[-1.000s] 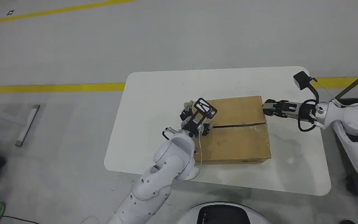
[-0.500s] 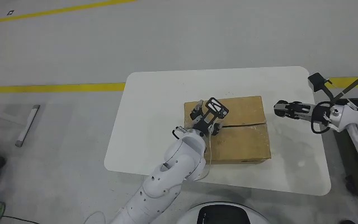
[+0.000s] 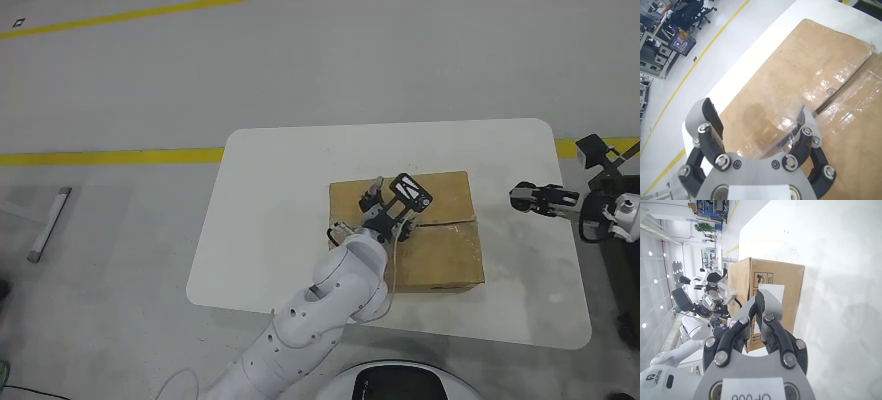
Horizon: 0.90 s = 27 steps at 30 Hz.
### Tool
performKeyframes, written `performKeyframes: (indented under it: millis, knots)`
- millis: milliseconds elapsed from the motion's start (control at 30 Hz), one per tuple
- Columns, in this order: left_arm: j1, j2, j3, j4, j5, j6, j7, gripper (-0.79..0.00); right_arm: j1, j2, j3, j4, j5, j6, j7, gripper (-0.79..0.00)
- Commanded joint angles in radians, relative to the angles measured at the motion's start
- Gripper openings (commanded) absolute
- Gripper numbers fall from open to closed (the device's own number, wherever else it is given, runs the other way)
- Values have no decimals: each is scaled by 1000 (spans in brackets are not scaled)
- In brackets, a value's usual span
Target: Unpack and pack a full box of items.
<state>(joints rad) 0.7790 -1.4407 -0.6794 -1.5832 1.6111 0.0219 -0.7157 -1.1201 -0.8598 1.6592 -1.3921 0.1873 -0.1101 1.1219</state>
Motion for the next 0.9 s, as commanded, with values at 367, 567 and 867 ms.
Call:
performKeyframes:
  millis: [367,567,867]
  knots:
    - [-45,-57,52,57,-4,-28,12,0,-85,19,101,4,32,-18,1,-785]
    - [-70,-87,77,93,-15,-54,35,0,-150,26,159,-9,49,-17,-13,-785]
    - [-114,-130,98,151,-32,-89,71,0,-233,32,224,-50,74,-8,-37,-785]
